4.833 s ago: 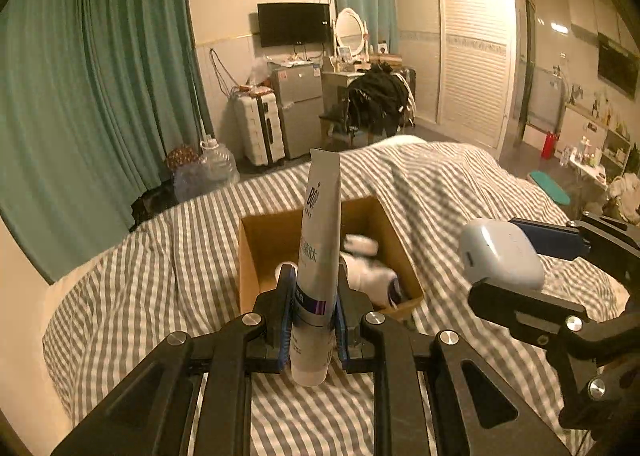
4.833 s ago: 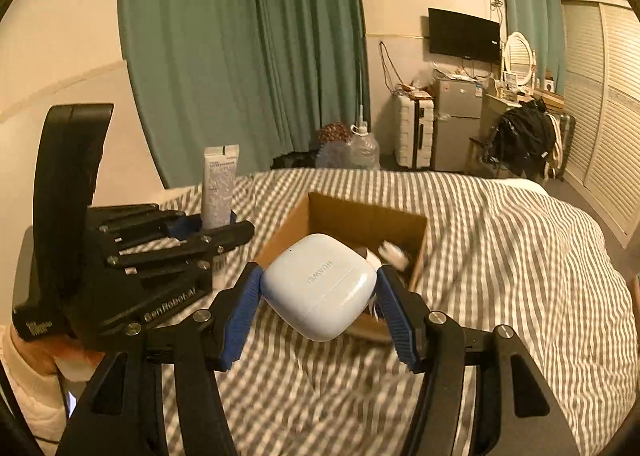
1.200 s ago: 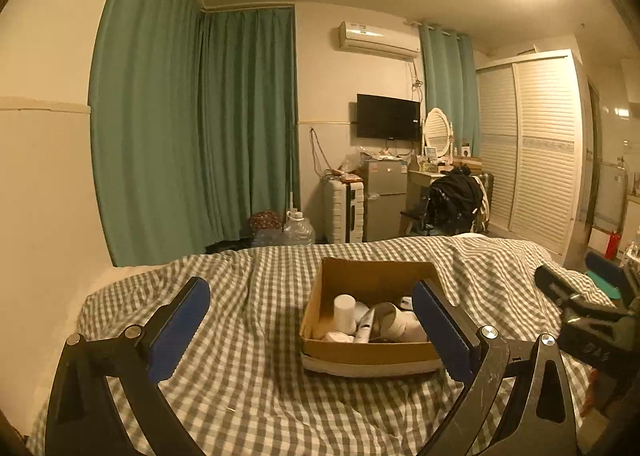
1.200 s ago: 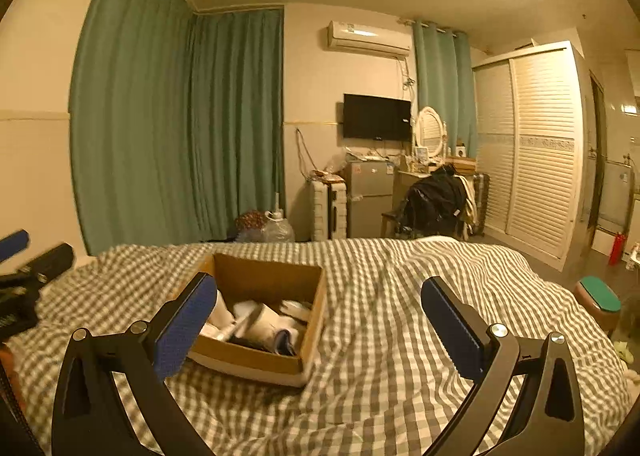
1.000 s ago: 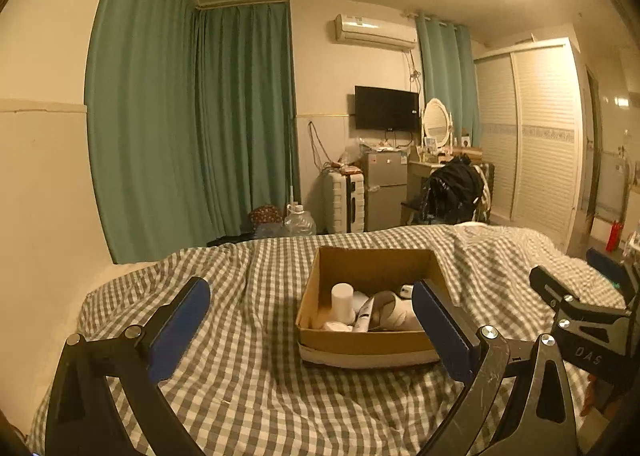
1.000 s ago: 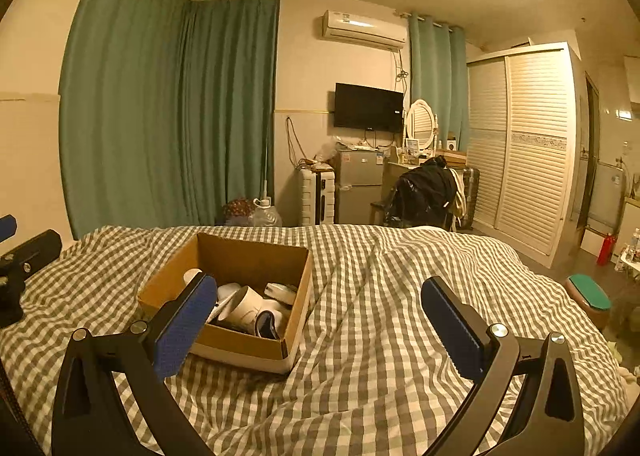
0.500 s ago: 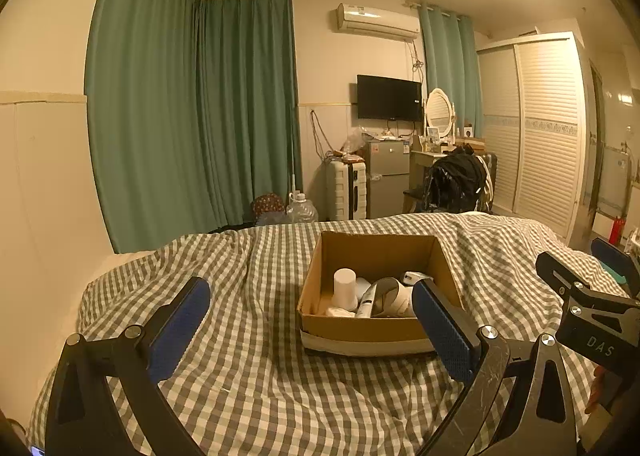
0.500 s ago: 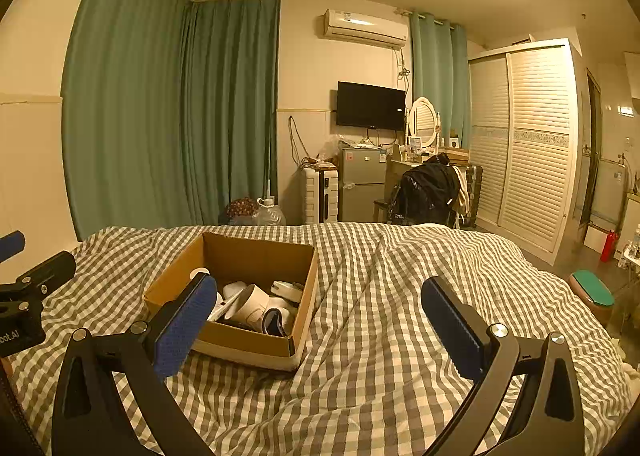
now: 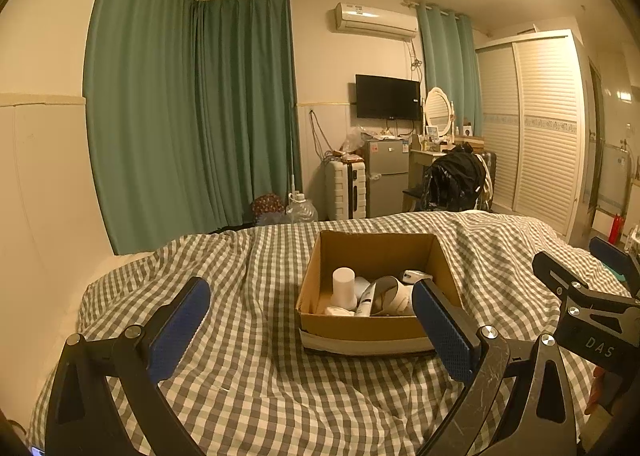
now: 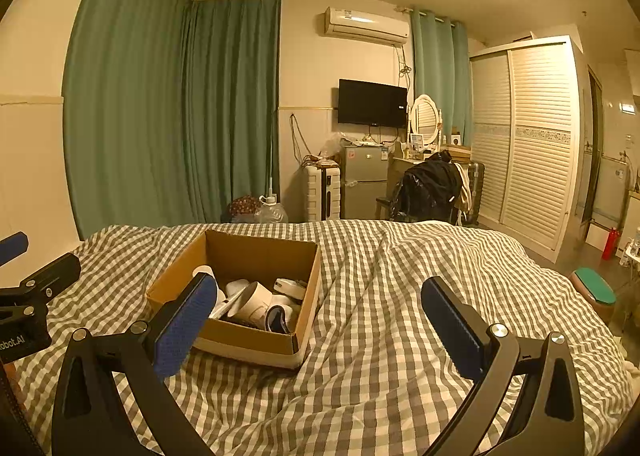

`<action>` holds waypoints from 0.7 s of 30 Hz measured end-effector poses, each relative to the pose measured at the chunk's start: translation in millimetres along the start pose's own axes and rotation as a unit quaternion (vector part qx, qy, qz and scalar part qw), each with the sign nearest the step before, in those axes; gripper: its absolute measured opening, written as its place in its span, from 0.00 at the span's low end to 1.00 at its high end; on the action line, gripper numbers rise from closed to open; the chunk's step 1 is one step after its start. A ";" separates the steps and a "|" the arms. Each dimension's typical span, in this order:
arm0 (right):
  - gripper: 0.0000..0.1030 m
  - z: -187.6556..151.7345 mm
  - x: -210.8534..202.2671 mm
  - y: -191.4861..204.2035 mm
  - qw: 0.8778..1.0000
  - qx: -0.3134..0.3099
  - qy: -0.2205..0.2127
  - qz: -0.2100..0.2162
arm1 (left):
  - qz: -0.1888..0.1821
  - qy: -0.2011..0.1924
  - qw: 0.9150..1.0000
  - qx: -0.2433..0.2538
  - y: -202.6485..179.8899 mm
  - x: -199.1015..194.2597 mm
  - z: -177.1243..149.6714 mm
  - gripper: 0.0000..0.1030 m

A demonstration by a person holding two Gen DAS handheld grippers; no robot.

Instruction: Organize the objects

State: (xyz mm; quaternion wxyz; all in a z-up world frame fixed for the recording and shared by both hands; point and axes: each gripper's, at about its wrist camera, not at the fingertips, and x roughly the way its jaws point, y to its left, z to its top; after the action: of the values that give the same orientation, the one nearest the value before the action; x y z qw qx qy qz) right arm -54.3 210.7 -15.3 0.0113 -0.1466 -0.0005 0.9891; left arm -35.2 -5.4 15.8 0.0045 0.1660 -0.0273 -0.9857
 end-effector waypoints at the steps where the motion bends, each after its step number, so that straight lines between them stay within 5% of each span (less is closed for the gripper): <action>1: 1.00 -0.3 0.1 0.5 1.000 -0.001 0.000 0.000 | 0.000 -0.002 1.000 0.000 0.2 -0.3 0.0 1.00; 21: 1.00 -3.4 3.2 5.1 1.000 -0.007 0.007 0.000 | 0.007 0.006 1.000 -0.001 7.6 6.2 -2.2 1.00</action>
State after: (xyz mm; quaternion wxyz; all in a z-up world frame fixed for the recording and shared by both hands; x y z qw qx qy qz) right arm -56.5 205.7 -19.4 0.0102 -0.1536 -0.0075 0.9881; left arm -40.4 -13.2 12.1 0.0117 0.1716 -0.0274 -0.9847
